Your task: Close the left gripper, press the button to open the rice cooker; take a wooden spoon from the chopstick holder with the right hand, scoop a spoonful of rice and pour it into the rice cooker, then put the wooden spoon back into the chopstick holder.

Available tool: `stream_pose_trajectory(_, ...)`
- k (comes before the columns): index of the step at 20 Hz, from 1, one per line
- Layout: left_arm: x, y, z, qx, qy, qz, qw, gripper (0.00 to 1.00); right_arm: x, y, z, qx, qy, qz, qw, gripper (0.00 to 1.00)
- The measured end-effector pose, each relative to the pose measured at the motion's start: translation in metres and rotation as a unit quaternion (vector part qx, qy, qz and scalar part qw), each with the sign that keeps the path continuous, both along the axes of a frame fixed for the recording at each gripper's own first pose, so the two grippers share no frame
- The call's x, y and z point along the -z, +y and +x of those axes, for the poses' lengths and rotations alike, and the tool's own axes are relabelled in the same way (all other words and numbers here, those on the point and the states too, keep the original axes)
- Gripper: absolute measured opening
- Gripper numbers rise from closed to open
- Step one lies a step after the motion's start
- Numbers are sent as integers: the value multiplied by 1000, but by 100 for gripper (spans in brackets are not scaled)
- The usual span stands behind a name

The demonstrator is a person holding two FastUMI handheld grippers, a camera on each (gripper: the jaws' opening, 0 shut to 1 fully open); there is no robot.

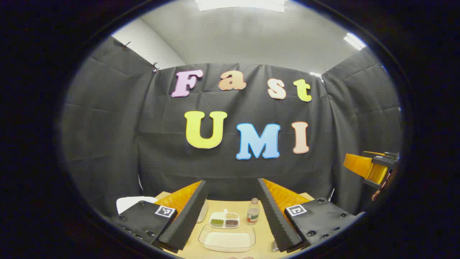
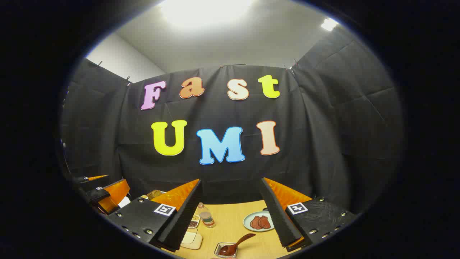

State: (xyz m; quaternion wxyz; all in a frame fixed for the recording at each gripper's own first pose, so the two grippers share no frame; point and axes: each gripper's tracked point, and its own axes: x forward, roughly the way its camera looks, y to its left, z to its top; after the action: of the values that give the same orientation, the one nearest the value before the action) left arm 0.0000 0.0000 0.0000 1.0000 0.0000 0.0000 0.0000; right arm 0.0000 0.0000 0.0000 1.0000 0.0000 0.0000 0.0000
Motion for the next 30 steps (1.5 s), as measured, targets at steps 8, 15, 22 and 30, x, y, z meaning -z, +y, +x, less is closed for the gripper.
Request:
stream_pose_trajectory(8,-16,-1,-2,-5,-22,14,1000,96,9,8,1,-11,7,-18,1000,97)
stream_pose_trajectory(15,-22,11,0,-11,-20,4,1000,96,11,10,1,-9,6,-26,1000,97)
stream_pose_trajectory(22,-10,55,8,-29,-2,-7,1000,91,21,23,5,-19,17,-28,999,97)
stream_pose_trajectory(30,70,141,18,-69,107,-55,990,9,40,41,13,-36,44,-28,998,97)
